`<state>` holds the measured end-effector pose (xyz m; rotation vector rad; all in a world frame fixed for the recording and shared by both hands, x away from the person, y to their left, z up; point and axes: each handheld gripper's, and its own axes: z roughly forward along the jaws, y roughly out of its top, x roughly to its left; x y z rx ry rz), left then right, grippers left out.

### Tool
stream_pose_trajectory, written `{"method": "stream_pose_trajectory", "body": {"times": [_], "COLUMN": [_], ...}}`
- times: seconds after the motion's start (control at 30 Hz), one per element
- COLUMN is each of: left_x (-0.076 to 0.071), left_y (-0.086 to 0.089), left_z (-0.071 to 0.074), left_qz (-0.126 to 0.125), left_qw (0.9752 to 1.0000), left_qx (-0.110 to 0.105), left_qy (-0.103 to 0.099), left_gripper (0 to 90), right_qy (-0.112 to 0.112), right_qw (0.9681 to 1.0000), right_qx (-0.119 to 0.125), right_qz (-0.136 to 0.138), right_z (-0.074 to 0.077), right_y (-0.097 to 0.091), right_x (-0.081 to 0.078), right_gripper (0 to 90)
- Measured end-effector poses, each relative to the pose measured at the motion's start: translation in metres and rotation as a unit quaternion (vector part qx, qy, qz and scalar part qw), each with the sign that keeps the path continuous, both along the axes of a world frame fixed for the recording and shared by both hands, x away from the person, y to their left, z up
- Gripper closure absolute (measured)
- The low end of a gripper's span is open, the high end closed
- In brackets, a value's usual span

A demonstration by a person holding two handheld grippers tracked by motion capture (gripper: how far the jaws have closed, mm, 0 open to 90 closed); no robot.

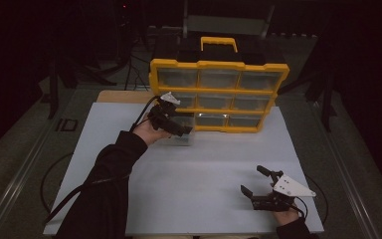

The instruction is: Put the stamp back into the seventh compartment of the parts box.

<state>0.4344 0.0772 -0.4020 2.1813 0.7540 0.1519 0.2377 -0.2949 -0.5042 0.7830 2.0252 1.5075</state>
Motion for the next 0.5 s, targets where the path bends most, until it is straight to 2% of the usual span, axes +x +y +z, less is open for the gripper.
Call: {"method": "stream_pose_trajectory", "body": {"times": [0.03,0.1,0.17,0.27,0.33,0.5], "left_x": [0.0,-0.002,-0.002,-0.003,-0.004,-0.007], "left_y": [0.002,0.006,0.01,0.014,0.017,0.023], "left_z": [0.0,0.0,-0.002,-0.003,-0.002,0.002], "left_qz": [-0.01,-0.013,-0.017,-0.019,-0.02,-0.025], "left_qw": [0.9999,0.9997,0.9994,0.9995,0.9992,0.9989], "left_qx": [-0.012,-0.019,-0.027,-0.026,-0.034,-0.036], "left_qy": [0.006,0.005,0.011,0.006,0.003,-0.019], "left_gripper": [0.2,0.0,0.0,0.0,0.0,0.1], "right_qy": [0.0,-0.001,0.0,0.0,0.001,0.001], "right_qw": [1.0,1.0,1.0,1.0,1.0,1.0], "right_qx": [0.0,0.0,0.001,-0.001,0.0,0.004], "right_qz": [0.0,0.0,0.0,0.0,0.0,-0.002], "right_z": [0.0,0.0,0.0,-0.001,-0.001,-0.002], "right_y": [0.0,0.0,0.0,0.0,0.0,-0.001], "right_x": [0.0,0.0,0.001,0.001,0.001,0.002], "right_gripper": [10.3,10.3,10.3,10.3,10.3,10.3]}}
